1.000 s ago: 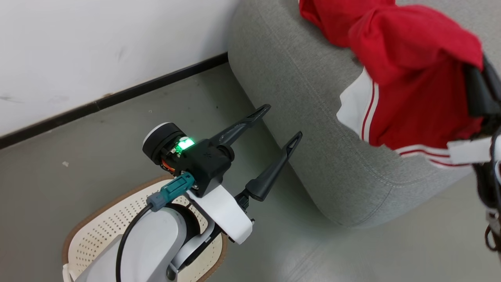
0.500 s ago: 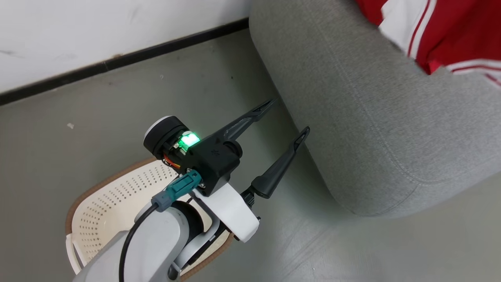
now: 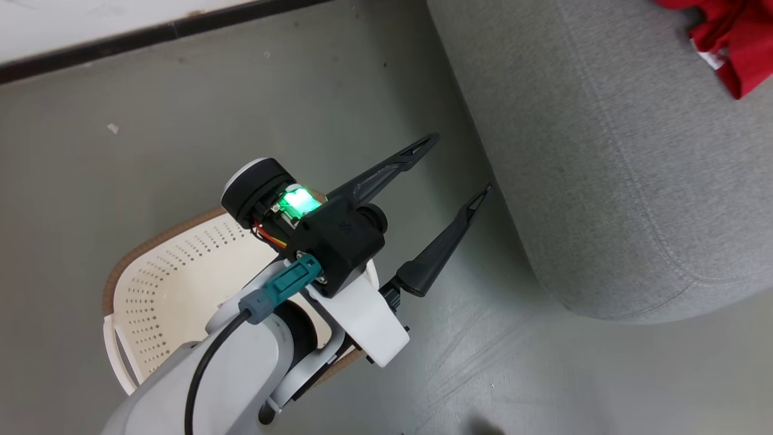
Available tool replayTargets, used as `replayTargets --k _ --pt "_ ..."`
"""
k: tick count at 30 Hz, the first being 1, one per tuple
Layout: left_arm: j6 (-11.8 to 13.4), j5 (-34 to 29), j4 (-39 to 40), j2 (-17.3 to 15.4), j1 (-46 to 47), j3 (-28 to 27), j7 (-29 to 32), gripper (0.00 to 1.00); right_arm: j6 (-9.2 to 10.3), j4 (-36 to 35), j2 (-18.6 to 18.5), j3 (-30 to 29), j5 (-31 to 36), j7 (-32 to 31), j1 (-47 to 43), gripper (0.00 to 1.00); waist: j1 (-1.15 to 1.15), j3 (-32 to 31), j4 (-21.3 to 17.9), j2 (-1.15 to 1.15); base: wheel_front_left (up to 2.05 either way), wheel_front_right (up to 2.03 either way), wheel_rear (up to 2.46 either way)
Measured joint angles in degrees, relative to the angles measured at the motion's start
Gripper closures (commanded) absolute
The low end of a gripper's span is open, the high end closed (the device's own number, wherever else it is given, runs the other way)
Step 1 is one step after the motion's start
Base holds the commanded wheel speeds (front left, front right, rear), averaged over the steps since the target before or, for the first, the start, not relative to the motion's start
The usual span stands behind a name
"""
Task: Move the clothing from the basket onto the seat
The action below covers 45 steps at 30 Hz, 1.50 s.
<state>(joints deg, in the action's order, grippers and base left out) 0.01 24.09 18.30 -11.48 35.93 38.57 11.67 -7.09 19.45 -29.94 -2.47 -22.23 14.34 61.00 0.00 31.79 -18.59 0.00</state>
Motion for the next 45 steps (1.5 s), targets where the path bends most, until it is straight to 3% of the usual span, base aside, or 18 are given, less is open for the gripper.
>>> replayTargets --k 7,17,30,34,35,36,45 --pt "0.0 -0.2 1.0 -0.1 0.6 0.4 1.4 0.0 0.0 5.8 -3.9 -0.2 0.5 -0.1 4.0 1.0 0.0 3.6 1.3 0.0 0.0 0.0 0.0" --pt "0.4 -1.7 2.4 -1.3 3.0 -0.2 2.4 0.0 0.0 17.6 -4.1 -2.4 1.3 -0.2 3.8 1.0 0.0 8.7 3.2 0.0 0.0 0.0 0.0" --pt "-0.3 -2.5 3.0 -1.4 5.9 -0.3 2.4 0.0 0.0 25.0 -2.9 -4.0 4.6 -1.5 5.9 1.0 0.0 13.5 5.1 0.0 0.0 0.0 0.0" --pt "-0.8 -2.6 3.0 -1.4 6.9 -0.3 2.4 0.0 0.0 25.7 -2.7 -4.5 4.6 -1.5 7.9 0.51 0.0 14.6 5.4 0.0 0.0 0.0 0.0" --pt "-0.9 -2.7 3.0 -1.4 7.2 -0.4 2.4 0.0 0.0 25.9 -2.8 -4.7 4.7 -1.5 8.3 0.15 0.0 14.9 5.5 0.0 0.0 0.0 0.0" --pt "-0.9 -2.8 3.0 -1.4 7.4 -0.5 2.3 0.0 0.0 26.0 -2.8 -5.0 4.7 -1.5 8.6 0.0 0.0 15.1 5.6 0.0 0.0 0.0 0.0" --pt "-1.0 -3.5 1.6 -2.4 7.8 -2.5 0.2 0.0 0.0 27.9 -0.9 -6.0 6.7 -1.2 8.7 0.0 0.0 15.0 5.2 0.0 0.0 0.0 0.0"
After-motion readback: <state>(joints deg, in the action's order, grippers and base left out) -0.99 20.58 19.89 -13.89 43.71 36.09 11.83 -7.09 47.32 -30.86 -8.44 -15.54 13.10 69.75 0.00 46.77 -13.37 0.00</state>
